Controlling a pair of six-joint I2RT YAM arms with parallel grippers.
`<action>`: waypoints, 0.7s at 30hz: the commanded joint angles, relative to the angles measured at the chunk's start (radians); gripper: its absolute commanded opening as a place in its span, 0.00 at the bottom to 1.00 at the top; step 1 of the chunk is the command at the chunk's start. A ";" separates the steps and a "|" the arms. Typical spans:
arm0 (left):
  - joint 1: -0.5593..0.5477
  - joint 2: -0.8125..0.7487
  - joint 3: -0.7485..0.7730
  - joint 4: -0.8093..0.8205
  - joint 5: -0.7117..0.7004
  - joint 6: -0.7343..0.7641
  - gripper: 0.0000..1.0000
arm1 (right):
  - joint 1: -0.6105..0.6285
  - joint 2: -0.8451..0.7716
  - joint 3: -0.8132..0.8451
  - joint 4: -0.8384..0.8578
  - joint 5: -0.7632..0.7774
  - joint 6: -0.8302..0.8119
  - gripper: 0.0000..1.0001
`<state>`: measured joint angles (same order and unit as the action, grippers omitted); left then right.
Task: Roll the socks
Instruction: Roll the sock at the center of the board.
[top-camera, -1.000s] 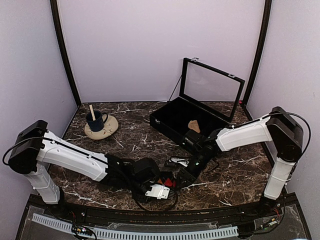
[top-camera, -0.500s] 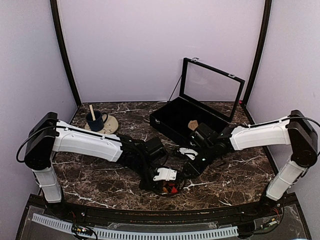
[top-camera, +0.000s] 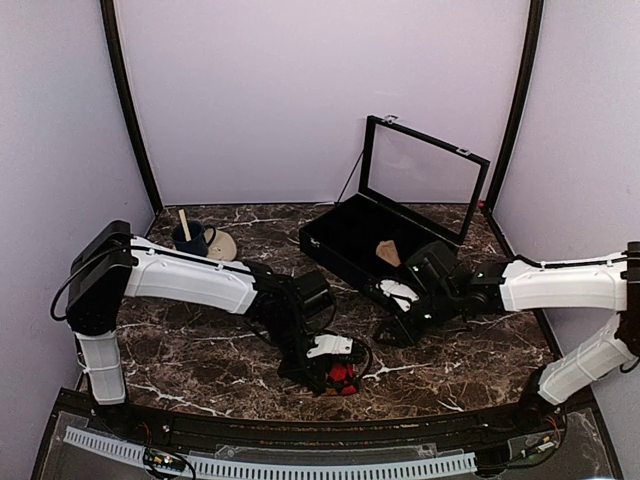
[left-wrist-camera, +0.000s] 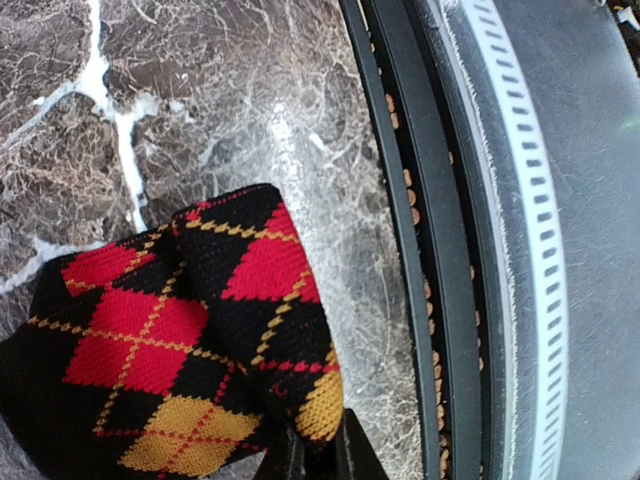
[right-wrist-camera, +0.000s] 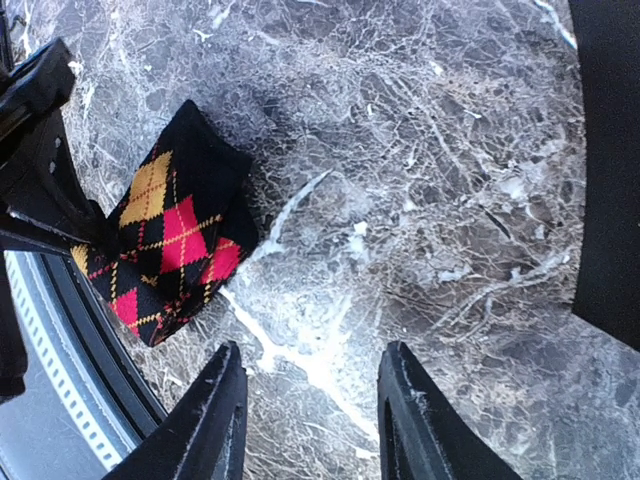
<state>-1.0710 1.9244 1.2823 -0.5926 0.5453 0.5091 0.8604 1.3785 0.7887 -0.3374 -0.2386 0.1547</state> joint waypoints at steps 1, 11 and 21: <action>0.030 0.017 0.038 -0.067 0.126 -0.032 0.10 | 0.024 -0.040 -0.028 0.031 0.034 -0.028 0.42; 0.063 0.058 0.014 -0.052 0.242 -0.106 0.10 | 0.164 -0.115 -0.053 0.003 0.154 -0.120 0.42; 0.068 0.073 -0.031 0.015 0.325 -0.214 0.10 | 0.252 -0.099 -0.063 0.030 0.168 -0.156 0.42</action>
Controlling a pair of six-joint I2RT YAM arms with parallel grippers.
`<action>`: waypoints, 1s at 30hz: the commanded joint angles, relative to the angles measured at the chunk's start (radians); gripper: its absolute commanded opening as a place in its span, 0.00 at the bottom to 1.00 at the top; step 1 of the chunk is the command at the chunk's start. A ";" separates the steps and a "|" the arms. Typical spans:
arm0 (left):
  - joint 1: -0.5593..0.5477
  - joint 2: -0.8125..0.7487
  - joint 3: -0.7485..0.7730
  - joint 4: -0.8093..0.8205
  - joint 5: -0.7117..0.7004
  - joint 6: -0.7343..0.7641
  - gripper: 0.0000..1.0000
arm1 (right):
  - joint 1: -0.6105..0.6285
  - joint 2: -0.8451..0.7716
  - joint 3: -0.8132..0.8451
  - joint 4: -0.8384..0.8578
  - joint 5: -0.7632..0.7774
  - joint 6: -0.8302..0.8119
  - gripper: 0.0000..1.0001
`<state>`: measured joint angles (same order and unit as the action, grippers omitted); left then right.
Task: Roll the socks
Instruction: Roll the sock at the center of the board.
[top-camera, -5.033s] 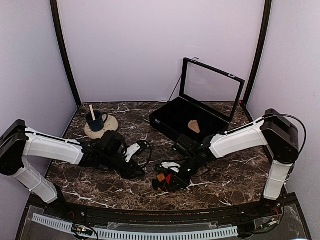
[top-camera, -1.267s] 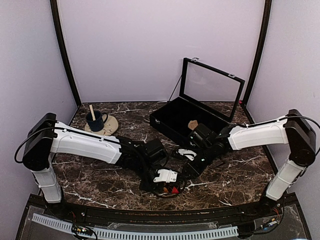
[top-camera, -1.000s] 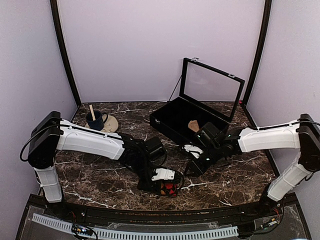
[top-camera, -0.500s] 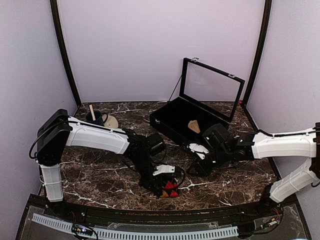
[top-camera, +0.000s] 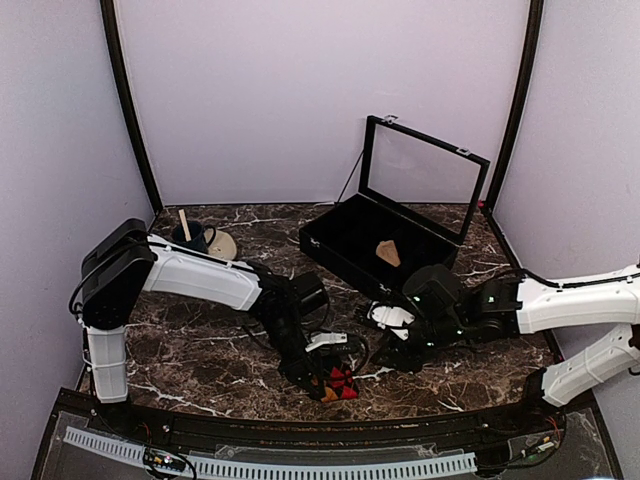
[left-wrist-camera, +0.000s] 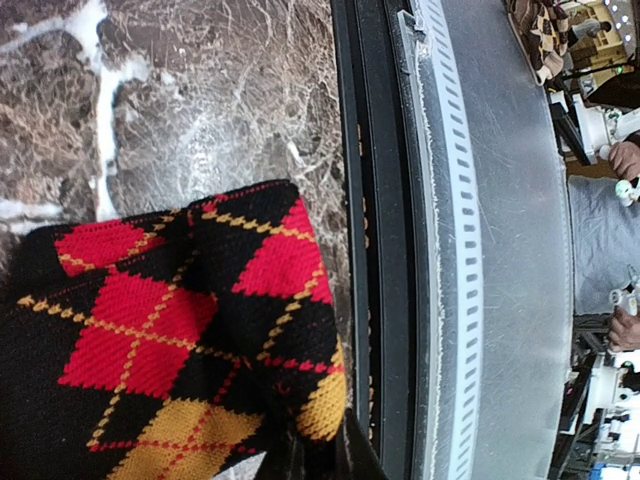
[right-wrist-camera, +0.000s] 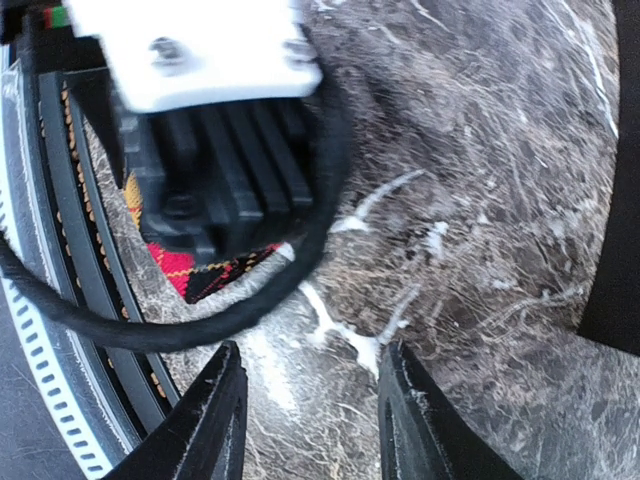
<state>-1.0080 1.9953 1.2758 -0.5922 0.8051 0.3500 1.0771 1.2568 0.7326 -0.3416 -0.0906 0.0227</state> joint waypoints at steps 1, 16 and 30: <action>0.006 0.002 -0.031 0.023 0.070 -0.067 0.10 | 0.044 0.031 -0.005 0.041 0.020 -0.027 0.42; 0.029 -0.028 -0.201 0.269 0.111 -0.253 0.10 | 0.134 0.139 0.042 0.077 0.004 -0.075 0.42; 0.052 -0.026 -0.247 0.312 0.180 -0.270 0.09 | 0.219 0.272 0.124 0.054 -0.022 -0.143 0.41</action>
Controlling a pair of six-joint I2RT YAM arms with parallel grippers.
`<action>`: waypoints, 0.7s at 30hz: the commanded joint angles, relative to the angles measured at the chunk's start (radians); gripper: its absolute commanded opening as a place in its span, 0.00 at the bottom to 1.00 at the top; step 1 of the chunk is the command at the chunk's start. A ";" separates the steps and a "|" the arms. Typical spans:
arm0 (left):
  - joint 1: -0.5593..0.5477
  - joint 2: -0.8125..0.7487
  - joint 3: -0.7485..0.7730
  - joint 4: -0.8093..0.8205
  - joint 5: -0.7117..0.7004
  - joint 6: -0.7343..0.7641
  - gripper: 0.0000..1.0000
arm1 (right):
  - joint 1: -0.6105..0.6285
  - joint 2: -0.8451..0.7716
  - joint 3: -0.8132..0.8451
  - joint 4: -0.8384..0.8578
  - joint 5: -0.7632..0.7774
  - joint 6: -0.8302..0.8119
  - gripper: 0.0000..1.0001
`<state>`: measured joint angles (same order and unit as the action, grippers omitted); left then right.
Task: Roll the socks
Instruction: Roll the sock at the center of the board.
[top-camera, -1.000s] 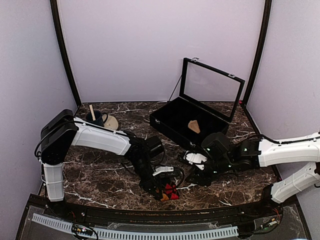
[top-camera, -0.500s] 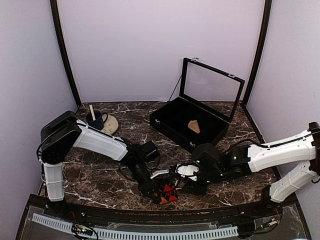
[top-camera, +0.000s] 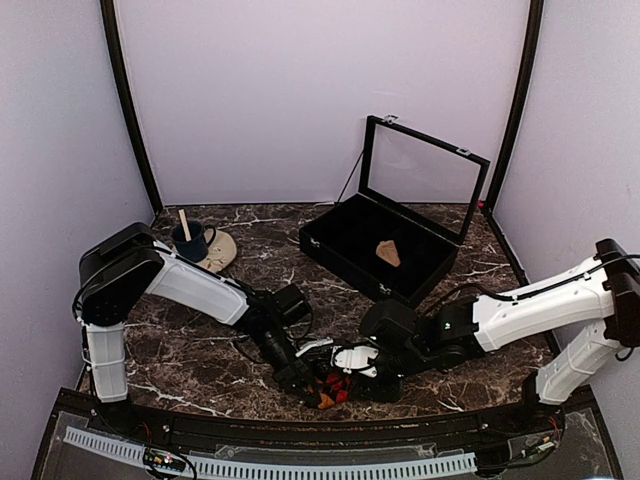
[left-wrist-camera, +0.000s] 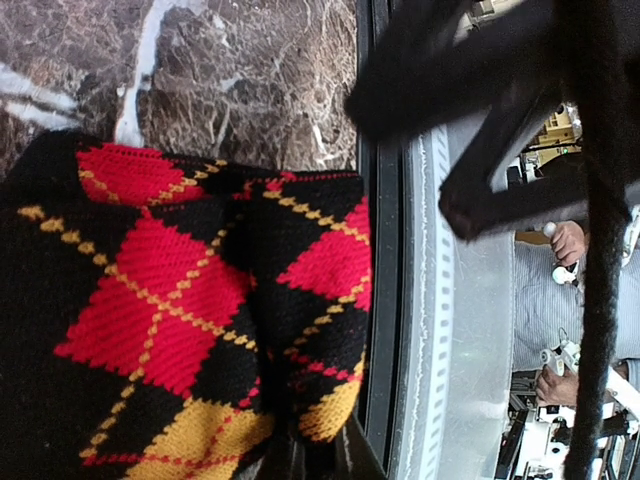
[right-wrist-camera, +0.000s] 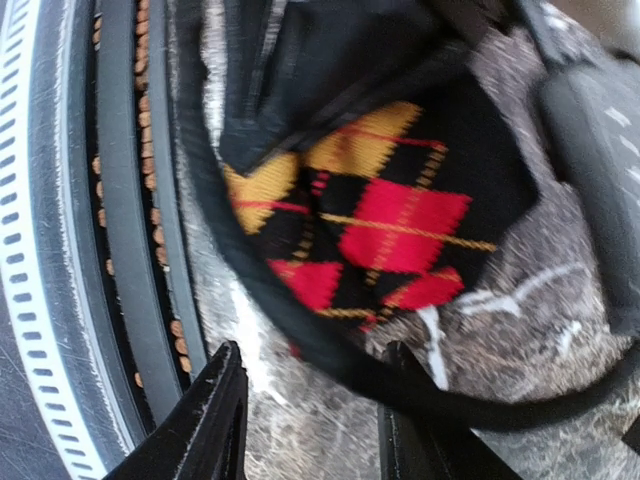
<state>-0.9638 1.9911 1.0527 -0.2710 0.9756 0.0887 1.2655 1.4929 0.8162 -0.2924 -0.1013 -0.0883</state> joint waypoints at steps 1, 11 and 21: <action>0.009 -0.022 -0.024 -0.010 0.013 -0.009 0.09 | 0.037 0.043 0.045 0.003 -0.010 -0.036 0.41; 0.026 -0.013 -0.019 -0.054 0.048 0.033 0.09 | 0.049 0.115 0.090 -0.006 0.027 -0.085 0.41; 0.036 -0.002 -0.009 -0.089 0.069 0.064 0.08 | 0.049 0.195 0.132 0.000 0.046 -0.112 0.35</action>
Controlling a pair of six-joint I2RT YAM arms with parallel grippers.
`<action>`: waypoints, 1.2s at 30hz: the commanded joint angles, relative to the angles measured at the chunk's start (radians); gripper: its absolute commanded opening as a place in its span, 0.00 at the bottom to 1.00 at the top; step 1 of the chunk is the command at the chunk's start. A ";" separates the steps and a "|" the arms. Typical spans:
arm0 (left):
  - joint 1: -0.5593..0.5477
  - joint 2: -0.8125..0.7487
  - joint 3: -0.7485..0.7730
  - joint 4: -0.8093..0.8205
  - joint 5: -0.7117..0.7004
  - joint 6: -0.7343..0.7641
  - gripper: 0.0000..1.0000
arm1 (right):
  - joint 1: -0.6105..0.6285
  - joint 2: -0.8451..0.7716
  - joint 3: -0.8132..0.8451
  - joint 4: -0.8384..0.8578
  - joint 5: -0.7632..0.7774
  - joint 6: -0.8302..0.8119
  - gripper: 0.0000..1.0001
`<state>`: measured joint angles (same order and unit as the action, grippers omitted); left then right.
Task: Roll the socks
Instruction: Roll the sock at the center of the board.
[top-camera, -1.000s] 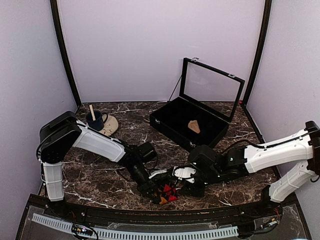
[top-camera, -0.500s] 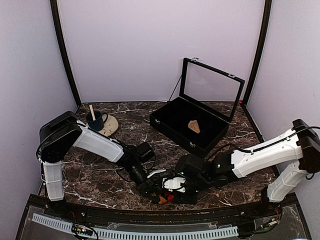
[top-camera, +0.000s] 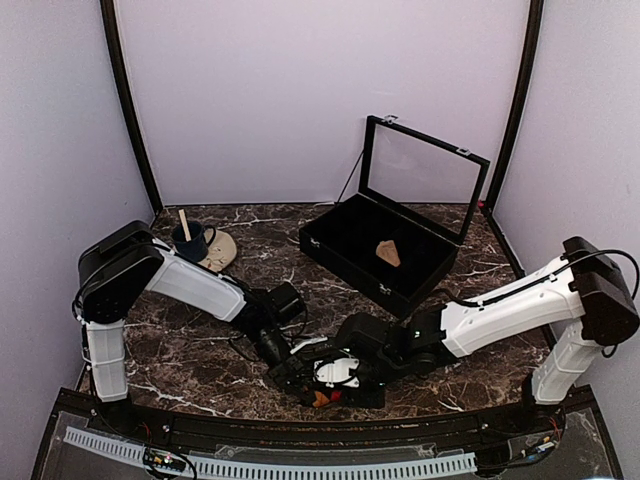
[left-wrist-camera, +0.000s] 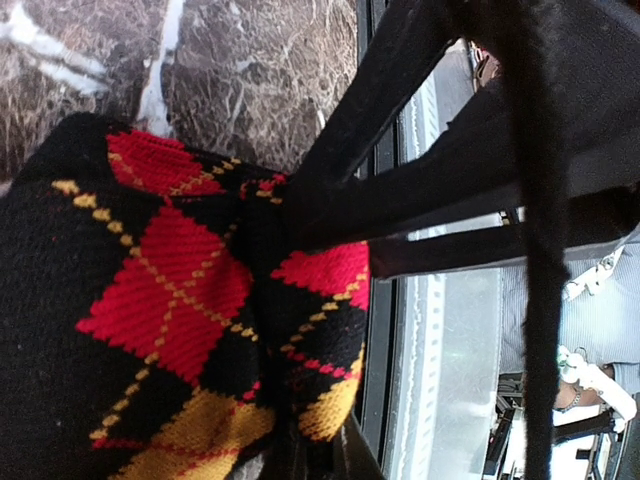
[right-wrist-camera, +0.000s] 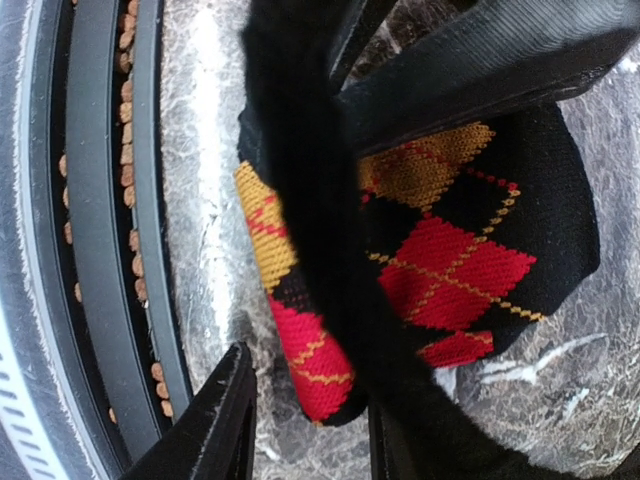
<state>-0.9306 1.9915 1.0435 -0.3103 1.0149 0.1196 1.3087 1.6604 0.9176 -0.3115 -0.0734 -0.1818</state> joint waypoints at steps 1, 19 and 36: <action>0.003 -0.002 -0.001 -0.051 0.027 0.034 0.08 | 0.005 0.033 0.032 0.020 0.020 -0.020 0.33; 0.026 -0.029 -0.017 -0.047 -0.090 -0.011 0.27 | -0.012 0.104 0.074 -0.034 -0.059 -0.020 0.01; 0.049 -0.185 -0.171 0.112 -0.284 -0.186 0.41 | -0.055 0.132 0.115 -0.072 -0.099 0.022 0.00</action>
<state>-0.8944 1.8462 0.9073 -0.2119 0.8661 -0.0250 1.2682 1.7695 1.0191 -0.3538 -0.1532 -0.1814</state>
